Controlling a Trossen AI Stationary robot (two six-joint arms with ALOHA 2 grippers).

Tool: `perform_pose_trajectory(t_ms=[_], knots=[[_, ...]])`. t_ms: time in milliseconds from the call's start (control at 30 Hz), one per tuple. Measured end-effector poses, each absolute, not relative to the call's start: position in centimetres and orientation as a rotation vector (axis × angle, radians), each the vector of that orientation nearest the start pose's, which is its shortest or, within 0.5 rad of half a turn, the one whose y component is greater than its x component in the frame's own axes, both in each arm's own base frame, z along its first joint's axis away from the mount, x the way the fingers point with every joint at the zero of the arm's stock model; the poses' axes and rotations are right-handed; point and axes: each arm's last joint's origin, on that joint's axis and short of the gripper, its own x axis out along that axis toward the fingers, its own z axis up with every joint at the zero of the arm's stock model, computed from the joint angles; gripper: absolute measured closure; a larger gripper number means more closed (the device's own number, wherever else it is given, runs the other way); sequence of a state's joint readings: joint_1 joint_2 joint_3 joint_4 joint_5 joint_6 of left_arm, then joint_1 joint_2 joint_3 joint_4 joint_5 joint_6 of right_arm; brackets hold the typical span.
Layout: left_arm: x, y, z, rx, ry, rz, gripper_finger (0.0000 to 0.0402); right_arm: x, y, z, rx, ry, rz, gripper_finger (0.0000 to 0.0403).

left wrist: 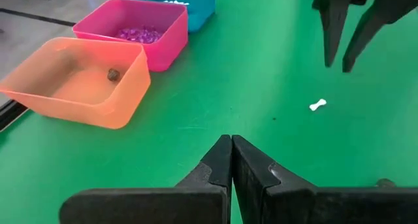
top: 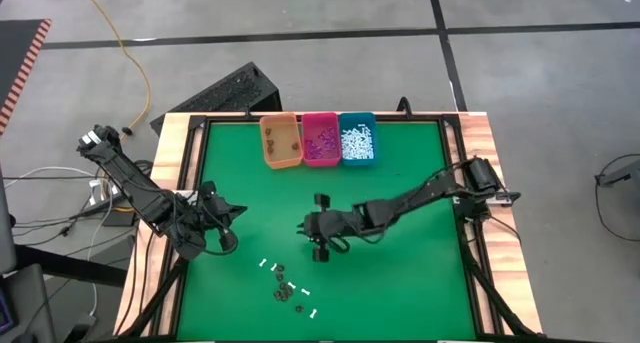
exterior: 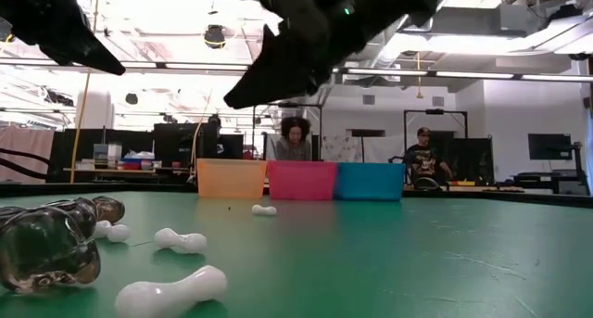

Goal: Sort Halloween decoration
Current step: Put the white bone toy into the blue bin

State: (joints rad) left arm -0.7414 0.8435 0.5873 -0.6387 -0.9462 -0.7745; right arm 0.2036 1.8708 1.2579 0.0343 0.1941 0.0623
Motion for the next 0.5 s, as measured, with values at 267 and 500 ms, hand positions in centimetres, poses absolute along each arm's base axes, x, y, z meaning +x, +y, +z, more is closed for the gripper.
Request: perform_pose_trajectory(t_ms=[267, 500], knots=[[13.1, -8.8, 22.3, -0.036, 0.501, 0.405, 0.0401, 37.5, 10.9, 18.0, 0.049, 0.326, -0.158, 0.0321], [13.6, -9.3, 21.7, -0.005, 0.523, 0.415, 0.0401, 36.9, 11.9, 17.2, 0.102, 0.344, -0.149, 0.0304]])
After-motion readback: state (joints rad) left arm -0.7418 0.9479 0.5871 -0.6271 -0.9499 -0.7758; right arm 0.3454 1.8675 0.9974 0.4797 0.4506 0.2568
